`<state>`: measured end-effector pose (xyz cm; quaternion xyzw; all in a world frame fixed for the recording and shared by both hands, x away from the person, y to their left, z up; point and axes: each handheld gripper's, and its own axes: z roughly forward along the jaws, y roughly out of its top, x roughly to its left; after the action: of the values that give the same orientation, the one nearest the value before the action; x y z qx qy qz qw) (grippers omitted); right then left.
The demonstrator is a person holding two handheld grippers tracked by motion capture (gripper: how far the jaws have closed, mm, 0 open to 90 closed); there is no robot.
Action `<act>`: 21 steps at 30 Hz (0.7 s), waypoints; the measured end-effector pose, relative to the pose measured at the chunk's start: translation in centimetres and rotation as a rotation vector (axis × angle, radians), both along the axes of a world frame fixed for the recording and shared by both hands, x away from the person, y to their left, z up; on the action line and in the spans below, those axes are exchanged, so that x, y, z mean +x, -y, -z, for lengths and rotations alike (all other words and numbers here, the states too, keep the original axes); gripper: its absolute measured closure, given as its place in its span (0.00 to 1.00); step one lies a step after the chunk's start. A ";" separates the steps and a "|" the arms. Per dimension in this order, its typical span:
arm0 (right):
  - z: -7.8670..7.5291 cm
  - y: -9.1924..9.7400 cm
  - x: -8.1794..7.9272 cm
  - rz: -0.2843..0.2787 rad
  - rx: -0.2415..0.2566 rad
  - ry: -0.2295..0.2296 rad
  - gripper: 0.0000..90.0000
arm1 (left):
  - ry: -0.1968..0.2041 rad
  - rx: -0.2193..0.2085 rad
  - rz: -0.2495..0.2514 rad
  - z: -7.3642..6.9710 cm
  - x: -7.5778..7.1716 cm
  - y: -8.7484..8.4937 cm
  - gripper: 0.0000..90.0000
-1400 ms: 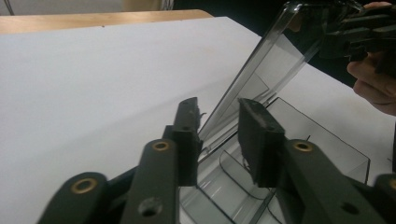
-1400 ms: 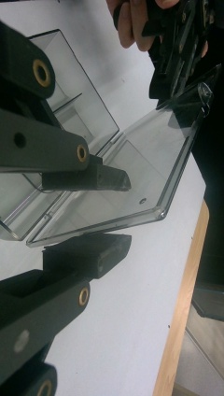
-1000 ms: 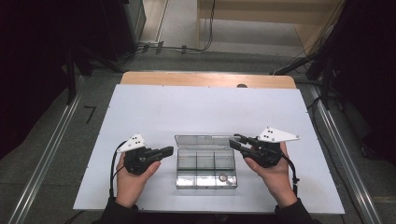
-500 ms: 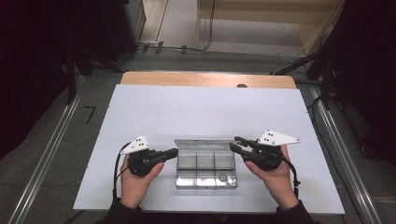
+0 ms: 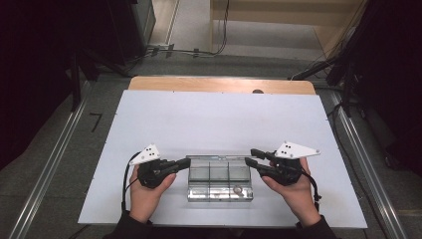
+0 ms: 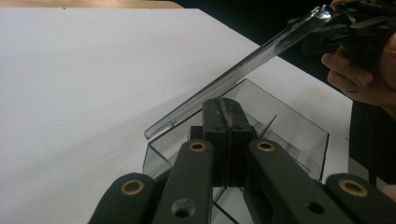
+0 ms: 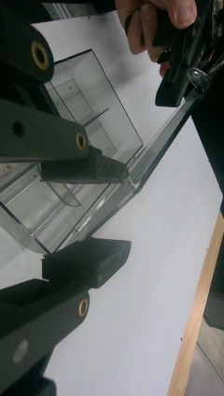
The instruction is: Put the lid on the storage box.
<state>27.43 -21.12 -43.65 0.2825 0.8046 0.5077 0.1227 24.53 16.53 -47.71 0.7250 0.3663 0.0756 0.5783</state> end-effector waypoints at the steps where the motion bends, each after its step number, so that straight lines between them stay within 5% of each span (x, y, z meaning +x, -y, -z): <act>1: 0.0 0.0 0.0 0.000 -0.001 0.000 0.64 | -0.001 -0.001 -0.002 0.0 0.0 0.0 1.00; 12: -0.1 1.2 0.1 -0.002 0.005 -0.029 0.36 | -0.001 -0.004 -0.001 0.1 0.1 0.0 1.00; 16: 0.4 1.8 0.2 0.005 -0.012 -0.057 0.38 | -0.001 0.001 0.001 0.1 0.1 -0.1 1.00; 21: 1.2 2.5 0.2 0.012 -0.003 -0.095 0.56 | -0.002 -0.002 0.001 0.1 0.1 -0.1 1.00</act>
<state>27.64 -23.61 -44.87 0.3107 0.8087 0.4917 0.0880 24.61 16.67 -47.77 0.7247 0.3666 0.0743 0.5787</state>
